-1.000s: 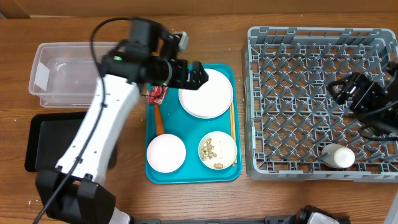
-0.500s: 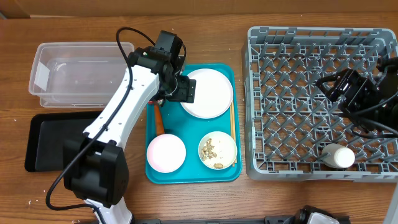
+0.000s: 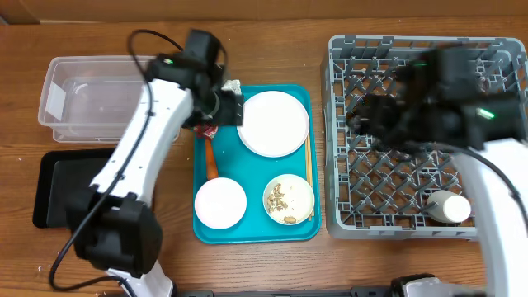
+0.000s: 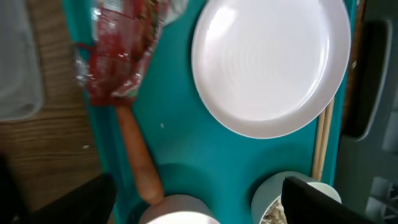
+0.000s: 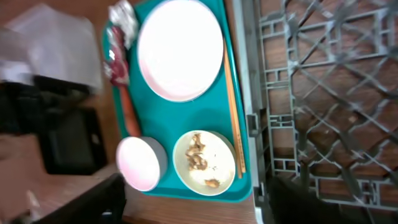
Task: Sort waste into correct bins and load items into the dishwasher
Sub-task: 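Move the right gripper to the white plate and grasp its rim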
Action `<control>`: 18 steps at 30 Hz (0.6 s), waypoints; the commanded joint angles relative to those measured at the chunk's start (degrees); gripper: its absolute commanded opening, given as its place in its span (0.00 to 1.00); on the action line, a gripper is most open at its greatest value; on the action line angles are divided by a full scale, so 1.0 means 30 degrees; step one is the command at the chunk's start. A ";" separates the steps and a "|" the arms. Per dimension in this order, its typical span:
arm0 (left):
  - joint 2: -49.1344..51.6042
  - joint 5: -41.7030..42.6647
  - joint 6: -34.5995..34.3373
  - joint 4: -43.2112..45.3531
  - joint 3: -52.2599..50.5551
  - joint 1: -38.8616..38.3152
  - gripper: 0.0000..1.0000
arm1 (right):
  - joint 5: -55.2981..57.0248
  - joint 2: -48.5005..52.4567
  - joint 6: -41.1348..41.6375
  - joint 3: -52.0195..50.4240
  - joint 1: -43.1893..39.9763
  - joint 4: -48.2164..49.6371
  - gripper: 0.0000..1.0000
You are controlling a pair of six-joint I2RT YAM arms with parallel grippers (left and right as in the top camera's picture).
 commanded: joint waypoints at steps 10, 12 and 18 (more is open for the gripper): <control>-0.2776 0.0444 -0.0153 -0.0838 0.2011 0.1384 1.00 | 0.1763 0.7752 0.7504 0.0109 0.4284 0.2965 0.54; -0.2761 0.0430 -0.0102 -0.1144 0.2004 0.1370 1.00 | 0.1756 0.8568 0.8087 0.0109 0.4452 0.3279 0.55; -0.2761 0.0393 -0.0022 -0.1275 0.2004 0.1377 1.00 | 0.1559 1.0586 0.9632 0.0109 0.4510 0.4175 0.54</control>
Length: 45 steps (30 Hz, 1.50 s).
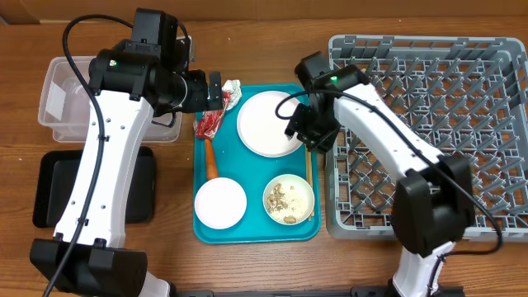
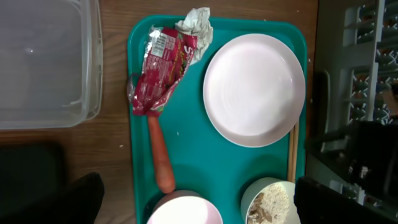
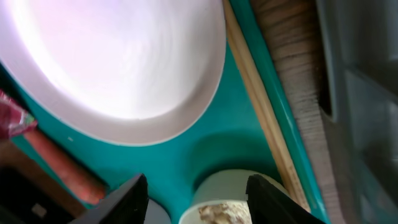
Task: Sort waste into correct bins and load items into the dishwasher
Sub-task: 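Move the right gripper to the white plate and grasp its rim, then lift the white plate and stand it upright in the dish rack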
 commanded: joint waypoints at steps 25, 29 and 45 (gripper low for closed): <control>-0.0058 0.0160 0.1049 -0.0022 0.0240 -0.0087 1.00 | -0.0131 0.3752 0.3067 -0.0095 0.0729 0.2703 0.50; -0.0058 0.0153 0.1115 -0.0015 0.0240 -0.0087 1.00 | -0.0124 0.4044 0.3067 -0.0095 0.0729 0.2812 0.48; -0.0058 -0.0211 0.1392 -0.0109 0.0240 -0.0087 1.00 | 0.2499 0.2120 -0.0940 0.2463 0.0707 -0.0175 0.04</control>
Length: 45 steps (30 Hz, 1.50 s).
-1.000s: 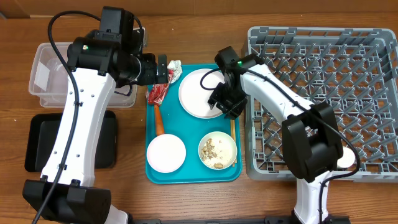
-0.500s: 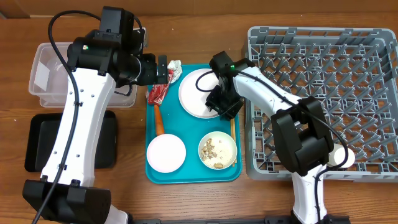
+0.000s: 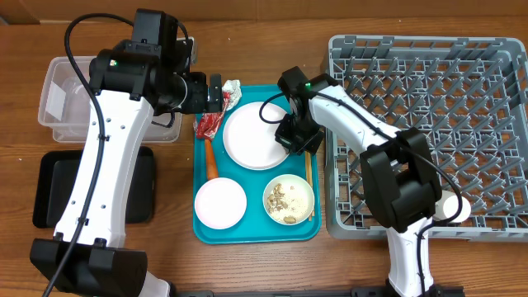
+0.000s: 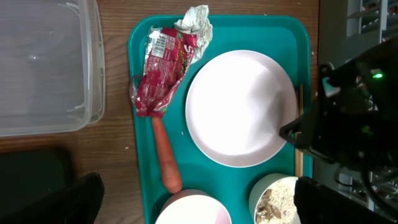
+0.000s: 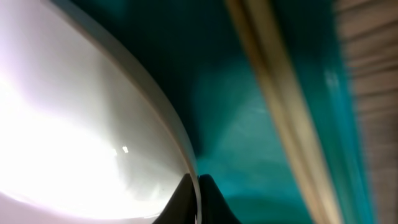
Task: Sort waste into correct bins and load items into the dishwasher
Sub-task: 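Lift the white plate and stand it upright in the dish rack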
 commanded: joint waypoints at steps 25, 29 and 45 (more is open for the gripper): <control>-0.0073 -0.0255 0.0372 -0.0109 0.0240 -0.0087 1.00 | 2.0961 -0.6237 -0.5909 0.8473 -0.8808 -0.8306 0.04; -0.0066 -0.0248 0.0372 -0.0109 0.0240 -0.0087 1.00 | 2.1413 -0.6237 -0.6484 0.8473 -1.1096 -0.7679 0.04; -0.0066 -0.0248 0.0372 -0.0153 0.0240 -0.0095 1.00 | 2.2105 -0.6200 -1.3464 0.2448 -1.2327 -0.1953 0.04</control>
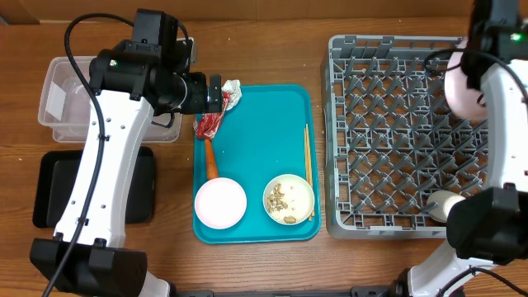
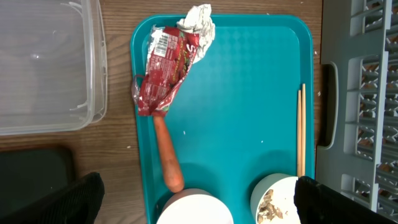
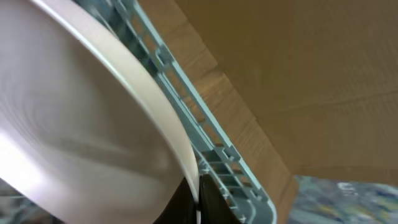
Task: Sort waste into correct bins and load items into the dishwasher
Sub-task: 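Lift the white plate and stand it upright in the dish rack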
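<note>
The white plate [image 1: 460, 87] hangs on edge over the far right of the grey dish rack [image 1: 388, 136], and my right gripper [image 3: 198, 194] is shut on its rim [image 3: 155, 118]. My left gripper [image 2: 198, 202] is open above the teal tray [image 1: 256, 124], near its upper left. On the tray lie a red wrapper [image 2: 166, 68], crumpled foil [image 2: 198, 18], an orange handle [image 2: 166, 155], chopsticks [image 2: 300, 130], a white bowl [image 1: 220, 204] and a bowl of food scraps [image 1: 289, 199].
A clear plastic bin [image 1: 91, 99] stands left of the tray, with a black bin [image 1: 58, 190] in front of it. A white cup [image 1: 445, 205] lies in the rack's near right corner. The rack's edge [image 3: 208, 146] runs just behind the held plate.
The plate has left the tray. My right gripper, then shut on its rim at the tray, now holds it over the rack's far right. The left arm has not moved.
My left gripper was low by the red wrapper while the right arm was over the rack. Then the left was higher above the tray and the right was open at the plate's rim. The right then pinched the rim, and now holds the plate over the rack.
</note>
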Action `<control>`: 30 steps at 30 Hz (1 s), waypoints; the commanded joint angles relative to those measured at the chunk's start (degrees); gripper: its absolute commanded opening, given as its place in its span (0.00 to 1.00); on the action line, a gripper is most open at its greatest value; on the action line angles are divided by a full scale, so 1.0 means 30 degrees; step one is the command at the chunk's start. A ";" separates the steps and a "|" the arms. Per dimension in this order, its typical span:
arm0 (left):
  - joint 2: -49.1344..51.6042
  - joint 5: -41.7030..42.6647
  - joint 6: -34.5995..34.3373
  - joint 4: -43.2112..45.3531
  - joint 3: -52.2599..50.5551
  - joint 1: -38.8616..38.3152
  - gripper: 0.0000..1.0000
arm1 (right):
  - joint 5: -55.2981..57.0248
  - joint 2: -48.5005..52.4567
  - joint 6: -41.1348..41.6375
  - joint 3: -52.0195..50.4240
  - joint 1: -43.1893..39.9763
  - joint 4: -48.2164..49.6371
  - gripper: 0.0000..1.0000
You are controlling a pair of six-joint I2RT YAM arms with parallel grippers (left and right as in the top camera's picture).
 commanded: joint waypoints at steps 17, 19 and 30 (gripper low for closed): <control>-0.0066 -0.0102 0.0372 -0.0321 0.0240 -0.0095 1.00 | 0.2324 -0.0605 -0.1137 -0.1960 0.0102 0.2222 0.04; -0.0066 -0.0102 0.0372 -0.0423 0.0240 -0.0095 1.00 | 0.2302 -0.0597 -0.1107 -0.1967 0.0066 0.2062 0.04; -0.0066 -0.0109 0.0379 -0.0823 0.0240 -0.0095 1.00 | 0.1865 -0.0576 -0.1086 -0.2047 -0.0357 0.2353 0.04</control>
